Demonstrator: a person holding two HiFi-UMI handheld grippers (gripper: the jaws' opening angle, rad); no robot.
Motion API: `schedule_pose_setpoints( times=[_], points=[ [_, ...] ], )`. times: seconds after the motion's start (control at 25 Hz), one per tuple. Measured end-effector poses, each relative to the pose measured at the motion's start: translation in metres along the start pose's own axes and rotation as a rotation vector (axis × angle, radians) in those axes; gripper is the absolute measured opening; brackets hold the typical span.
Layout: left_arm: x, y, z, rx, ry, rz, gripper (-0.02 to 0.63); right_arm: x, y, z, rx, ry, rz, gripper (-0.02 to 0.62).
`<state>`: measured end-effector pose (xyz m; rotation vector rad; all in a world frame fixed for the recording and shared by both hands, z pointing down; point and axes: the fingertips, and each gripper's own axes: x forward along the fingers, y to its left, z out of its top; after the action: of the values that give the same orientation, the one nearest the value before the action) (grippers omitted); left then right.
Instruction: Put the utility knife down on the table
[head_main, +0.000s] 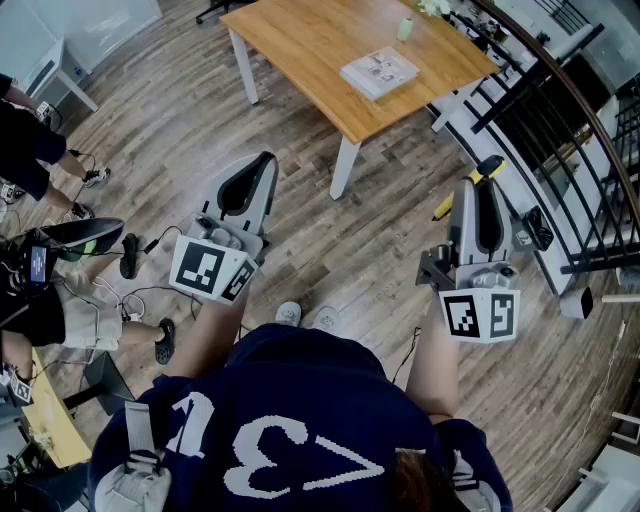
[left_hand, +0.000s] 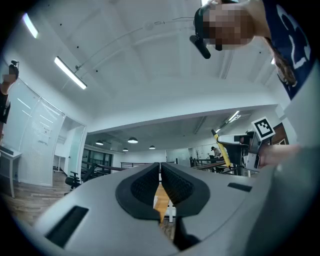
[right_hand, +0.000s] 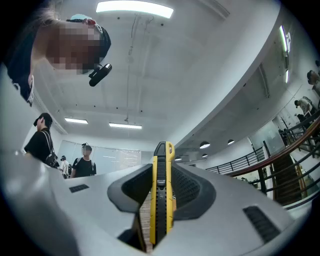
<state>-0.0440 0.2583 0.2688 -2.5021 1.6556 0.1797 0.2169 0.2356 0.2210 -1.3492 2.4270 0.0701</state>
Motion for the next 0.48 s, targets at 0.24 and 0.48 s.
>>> schedule_pose_setpoints(
  times=[0.24, 0.48],
  points=[
    [0.005, -0.004, -0.001, 0.005, 0.001, 0.003, 0.026, -0.002, -0.005, -0.002, 0.038, 0.003, 0.021, 0.124],
    [0.008, -0.007, -0.013, 0.003, 0.016, 0.028, 0.026, 0.001, -0.02, -0.012, 0.061, 0.012, 0.029, 0.124]
  ],
)
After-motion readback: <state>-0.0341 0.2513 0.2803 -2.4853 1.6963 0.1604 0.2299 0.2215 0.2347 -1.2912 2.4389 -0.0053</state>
